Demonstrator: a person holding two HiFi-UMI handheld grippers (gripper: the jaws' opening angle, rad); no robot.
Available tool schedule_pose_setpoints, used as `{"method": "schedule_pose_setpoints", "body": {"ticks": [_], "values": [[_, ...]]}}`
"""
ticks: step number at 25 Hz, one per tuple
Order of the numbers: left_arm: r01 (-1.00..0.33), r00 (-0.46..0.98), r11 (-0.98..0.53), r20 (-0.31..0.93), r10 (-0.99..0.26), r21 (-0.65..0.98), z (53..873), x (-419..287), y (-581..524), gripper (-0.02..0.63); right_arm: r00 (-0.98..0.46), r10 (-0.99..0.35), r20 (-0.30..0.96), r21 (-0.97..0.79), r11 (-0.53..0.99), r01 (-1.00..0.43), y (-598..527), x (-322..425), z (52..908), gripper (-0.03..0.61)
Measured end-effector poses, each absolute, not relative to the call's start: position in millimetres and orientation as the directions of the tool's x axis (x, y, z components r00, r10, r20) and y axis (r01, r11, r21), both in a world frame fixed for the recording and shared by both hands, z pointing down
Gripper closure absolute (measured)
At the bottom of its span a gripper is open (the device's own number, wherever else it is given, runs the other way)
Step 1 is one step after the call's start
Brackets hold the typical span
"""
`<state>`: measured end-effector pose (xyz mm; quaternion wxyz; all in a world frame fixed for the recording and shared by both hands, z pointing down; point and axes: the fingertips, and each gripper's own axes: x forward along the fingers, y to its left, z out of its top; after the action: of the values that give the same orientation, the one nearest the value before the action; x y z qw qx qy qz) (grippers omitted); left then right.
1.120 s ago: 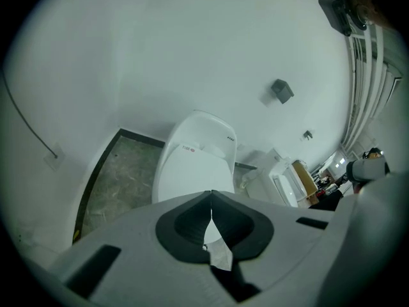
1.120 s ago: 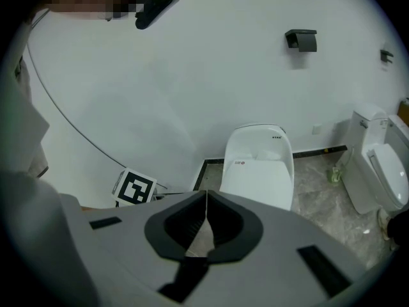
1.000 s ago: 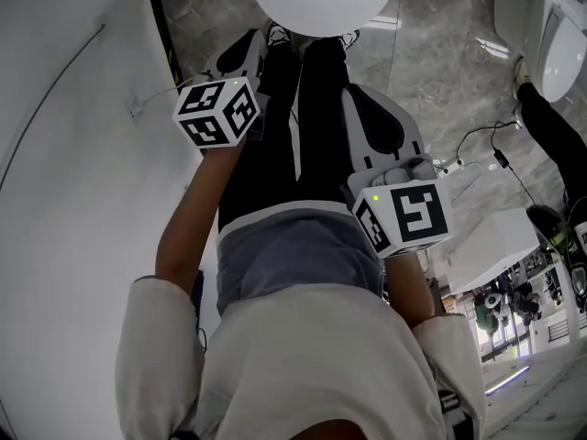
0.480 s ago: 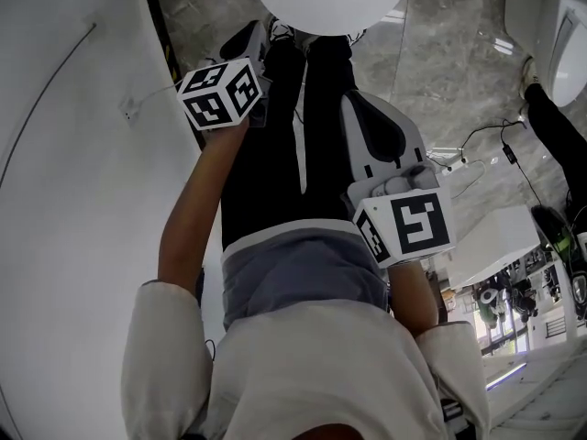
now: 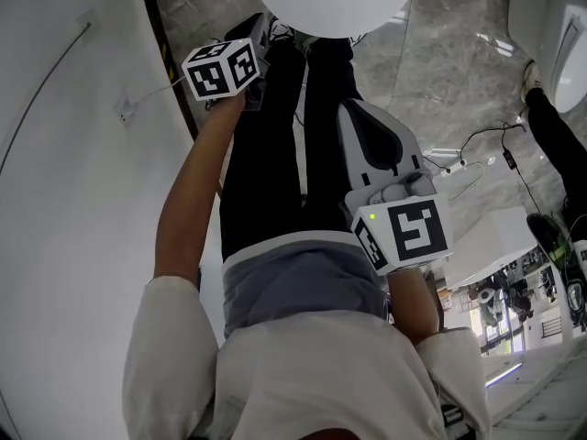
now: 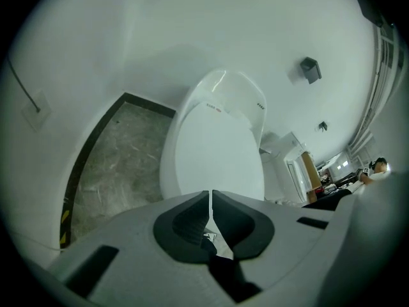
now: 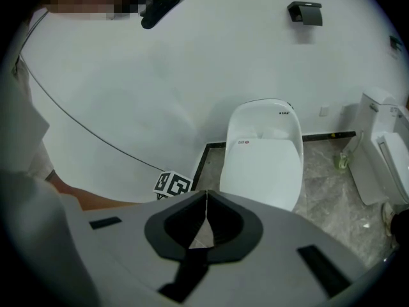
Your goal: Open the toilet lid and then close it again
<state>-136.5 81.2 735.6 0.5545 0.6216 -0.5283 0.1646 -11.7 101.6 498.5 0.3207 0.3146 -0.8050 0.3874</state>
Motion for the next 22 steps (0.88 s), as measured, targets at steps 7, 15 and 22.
{"method": "schedule_pose_setpoints", "body": {"ticks": [7, 15, 22], "values": [[-0.856, 0.407, 0.143, 0.817, -0.408, 0.497, 780, -131, 88, 0.603, -0.594, -0.236, 0.769, -0.429, 0.498, -0.754, 106, -10, 503, 0.568], [-0.810, 0.454, 0.214, 0.815, -0.360, 0.546, 811, -117, 90, 0.497, -0.594, -0.227, 0.772, -0.439, 0.485, -0.757, 98, -5, 510, 0.568], [-0.728, 0.494, 0.305, 0.778, -0.387, 0.614, 823, -113, 85, 0.451, -0.590, -0.220, 0.777, -0.437, 0.485, -0.757, 98, -2, 510, 0.568]]}}
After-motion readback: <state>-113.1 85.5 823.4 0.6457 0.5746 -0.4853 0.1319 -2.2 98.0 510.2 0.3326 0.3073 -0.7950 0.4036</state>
